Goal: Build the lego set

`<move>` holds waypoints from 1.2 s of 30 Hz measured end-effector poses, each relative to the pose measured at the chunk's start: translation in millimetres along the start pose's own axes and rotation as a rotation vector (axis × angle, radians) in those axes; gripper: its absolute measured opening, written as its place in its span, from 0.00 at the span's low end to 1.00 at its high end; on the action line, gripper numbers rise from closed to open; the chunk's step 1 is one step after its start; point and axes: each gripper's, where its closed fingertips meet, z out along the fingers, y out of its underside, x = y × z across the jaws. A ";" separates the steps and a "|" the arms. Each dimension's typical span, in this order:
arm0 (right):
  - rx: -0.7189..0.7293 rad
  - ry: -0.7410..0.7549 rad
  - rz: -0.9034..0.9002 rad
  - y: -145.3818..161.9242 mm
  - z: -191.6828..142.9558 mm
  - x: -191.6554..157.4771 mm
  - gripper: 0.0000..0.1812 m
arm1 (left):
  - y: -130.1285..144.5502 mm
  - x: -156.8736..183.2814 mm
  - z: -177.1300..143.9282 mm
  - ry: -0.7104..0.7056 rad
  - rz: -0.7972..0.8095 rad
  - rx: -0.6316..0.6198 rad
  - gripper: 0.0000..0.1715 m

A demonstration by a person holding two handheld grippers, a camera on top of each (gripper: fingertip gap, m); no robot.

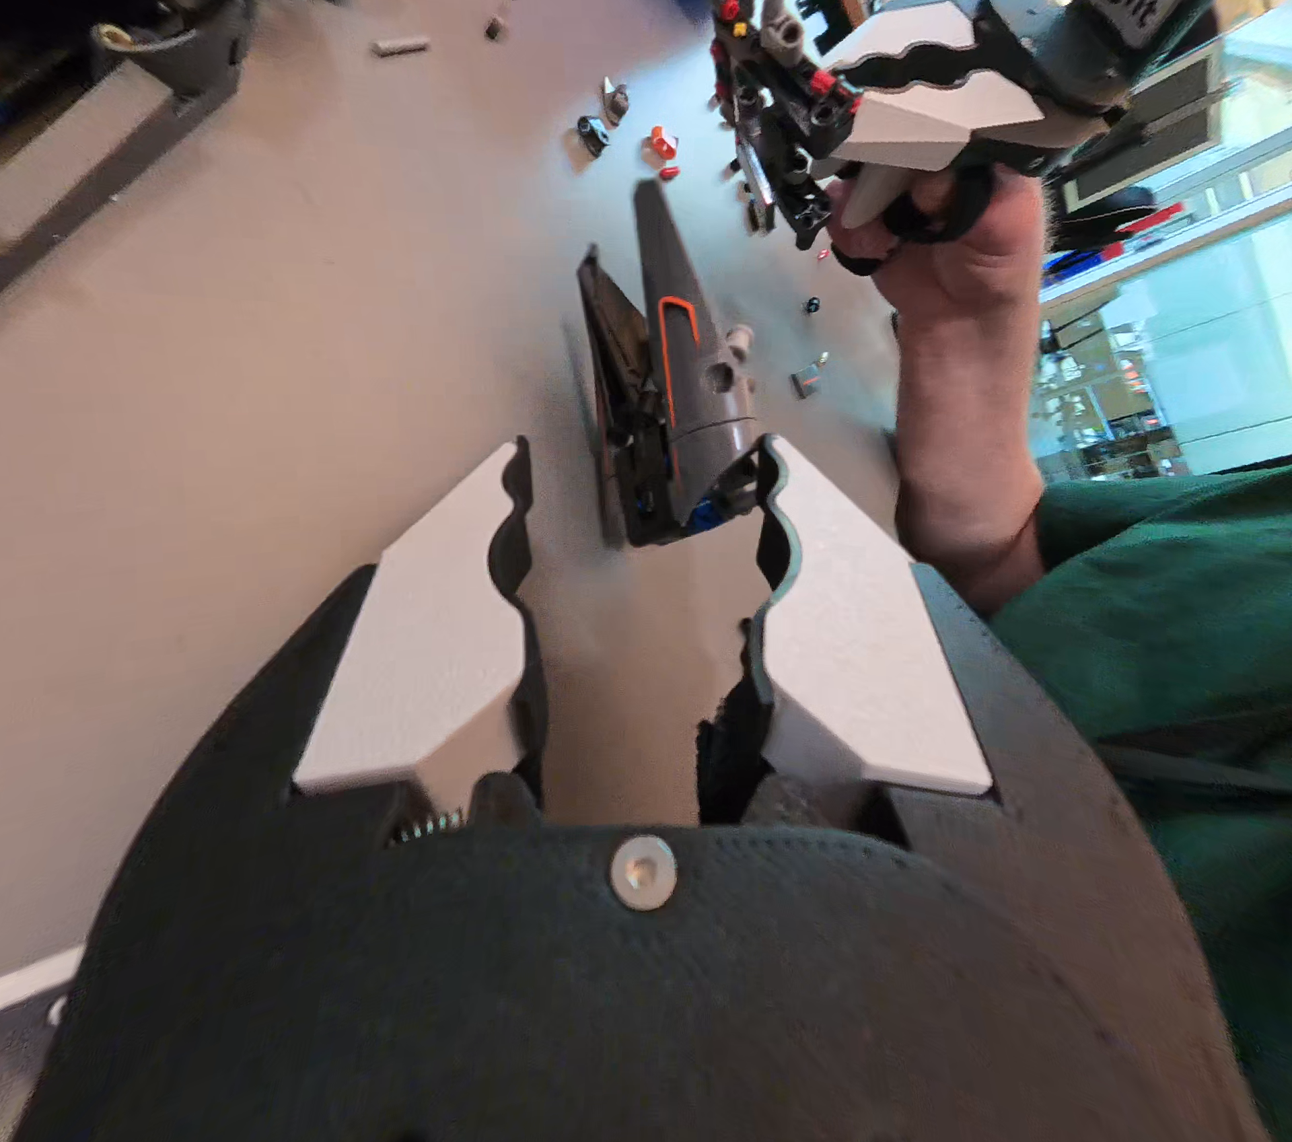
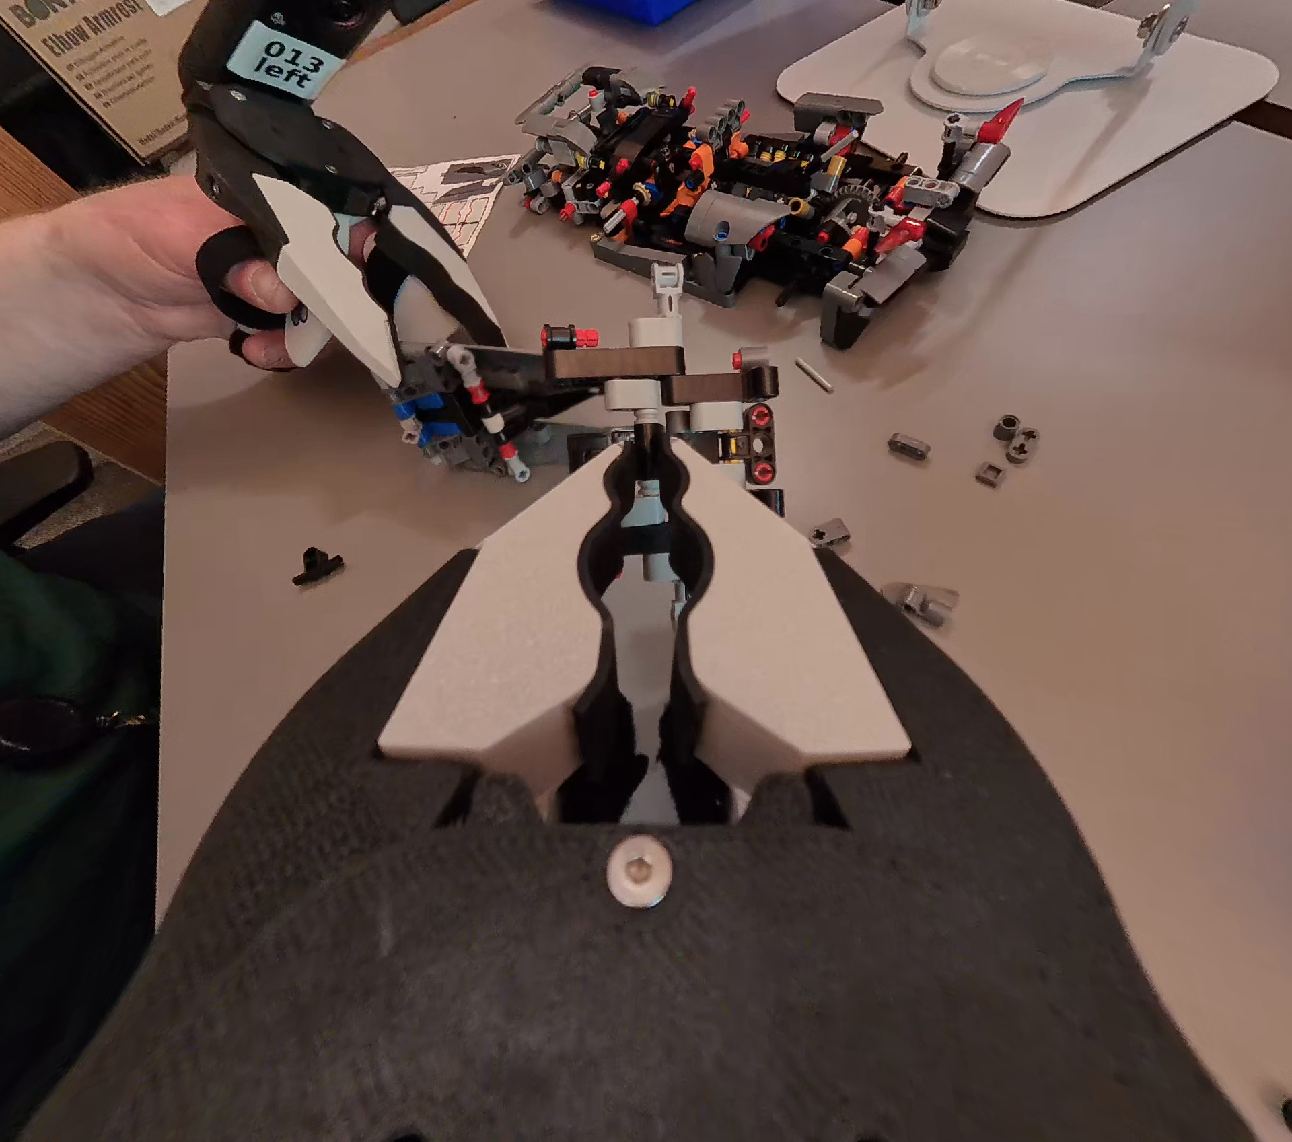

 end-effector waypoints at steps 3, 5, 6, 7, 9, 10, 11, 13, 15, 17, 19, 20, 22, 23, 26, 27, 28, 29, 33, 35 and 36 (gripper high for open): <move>0.007 -0.008 -0.001 -0.3 -0.8 -0.5 0.02 | -1.0 -11.1 -0.8 -0.099 0.051 -0.009 0.44; 0.010 -0.011 -0.002 -0.1 -1.4 -0.7 0.02 | -1.2 -18.8 -3.3 -0.169 0.093 -0.017 0.43; 0.011 -0.011 -0.002 0.2 -1.7 -0.4 0.02 | -1.2 -22.9 -5.3 -0.215 0.130 -0.024 0.43; 0.011 -0.011 -0.002 0.8 -2.0 -0.1 0.02 | -0.8 -26.3 -7.4 -0.250 0.155 -0.031 0.42; 0.010 -0.013 -0.001 2.0 -2.4 0.0 0.02 | -0.1 -24.6 -9.7 -0.241 0.154 -0.027 0.41; 0.009 -0.014 -0.003 2.2 -2.8 -0.3 0.02 | -1.6 -23.6 -12.0 -0.234 0.152 -0.010 0.40; 0.009 -0.014 -0.006 2.1 -3.0 -0.9 0.02 | -2.7 -21.3 -14.4 -0.225 0.161 0.005 0.39; 0.008 -0.017 -0.011 1.4 -3.1 -2.6 0.02 | -3.6 -20.2 -19.5 -0.243 0.178 0.026 0.39; 0.007 -0.020 -0.015 0.8 -2.6 -3.8 0.02 | -1.1 -13.4 -19.3 -0.254 0.221 0.020 0.38; 0.007 -0.028 -0.013 0.5 -1.4 -5.2 0.02 | 1.6 -12.4 -16.8 -0.315 0.281 -0.006 0.39; 0.009 -0.042 -0.004 0.1 -0.3 -7.2 0.02 | 5.1 -15.0 -11.2 -0.365 0.332 -0.049 0.41; 0.014 -0.049 -0.001 -0.8 -0.1 -8.8 0.02 | 4.3 -17.2 -10.0 -0.390 0.350 -0.058 0.42; 0.035 -0.072 0.009 -6.2 -1.1 -14.7 0.02 | -8.6 -17.4 -16.6 -0.468 0.402 -0.018 0.43; 0.048 -0.081 0.011 -9.8 -1.5 -17.9 0.02 | -15.2 -9.8 -18.9 -0.475 0.445 0.001 0.42; 0.005 -0.042 -0.063 -12.0 3.0 -25.0 0.02 | -30.0 21.1 -13.4 -0.409 0.523 0.055 0.38; -0.017 0.003 -0.111 -12.9 5.1 -24.5 0.02 | -33.0 30.0 -10.1 -0.376 0.536 0.071 0.36; -0.041 0.025 -0.162 -13.9 7.5 -27.6 0.02 | -35.4 38.2 -6.8 -0.329 0.526 0.090 0.35; -0.054 0.027 -0.199 -16.5 9.9 -33.2 0.02 | -37.9 45.2 -4.0 -0.277 0.501 0.112 0.35; -0.061 0.016 -0.290 -31.1 17.5 -55.0 0.02 | -46.6 66.4 -1.4 -0.066 0.366 0.218 0.31; -0.084 0.034 -0.349 -34.4 22.1 -60.3 0.02 | -50.2 72.8 -5.6 0.006 0.323 0.275 0.25; -0.098 0.037 -0.382 -35.4 25.0 -63.5 0.02 | -51.0 74.6 -8.3 0.031 0.309 0.297 0.23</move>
